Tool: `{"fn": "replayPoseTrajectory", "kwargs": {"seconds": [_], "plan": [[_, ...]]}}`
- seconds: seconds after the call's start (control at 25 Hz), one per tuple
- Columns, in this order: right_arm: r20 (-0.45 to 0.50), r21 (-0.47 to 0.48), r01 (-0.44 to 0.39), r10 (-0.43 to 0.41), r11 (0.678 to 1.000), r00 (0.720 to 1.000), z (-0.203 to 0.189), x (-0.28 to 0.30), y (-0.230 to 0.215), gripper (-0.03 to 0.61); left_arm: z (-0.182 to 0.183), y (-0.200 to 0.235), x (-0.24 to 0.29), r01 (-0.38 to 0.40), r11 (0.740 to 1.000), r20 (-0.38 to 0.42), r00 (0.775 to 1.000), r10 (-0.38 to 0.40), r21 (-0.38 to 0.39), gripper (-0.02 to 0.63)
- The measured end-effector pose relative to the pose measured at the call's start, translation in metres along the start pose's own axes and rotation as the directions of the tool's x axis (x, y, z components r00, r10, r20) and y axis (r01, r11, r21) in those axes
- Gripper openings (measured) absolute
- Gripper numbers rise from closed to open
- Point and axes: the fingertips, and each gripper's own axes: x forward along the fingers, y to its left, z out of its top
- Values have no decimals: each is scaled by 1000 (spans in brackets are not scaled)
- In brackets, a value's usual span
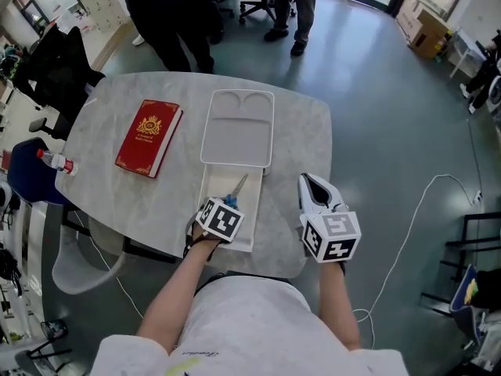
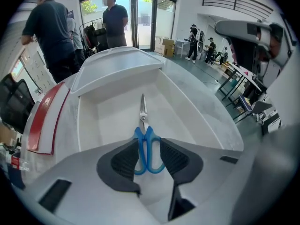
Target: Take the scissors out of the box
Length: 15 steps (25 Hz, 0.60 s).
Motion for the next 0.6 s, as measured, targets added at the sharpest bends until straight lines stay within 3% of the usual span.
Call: {"fn": "replayPoseTrajectory", "kwargs": {"seconds": [0.6], "plan": [[6, 3, -6, 6, 1000, 1000, 4, 7, -10, 6, 5, 8, 10, -34, 999, -5, 999, 34, -29, 121]]}}
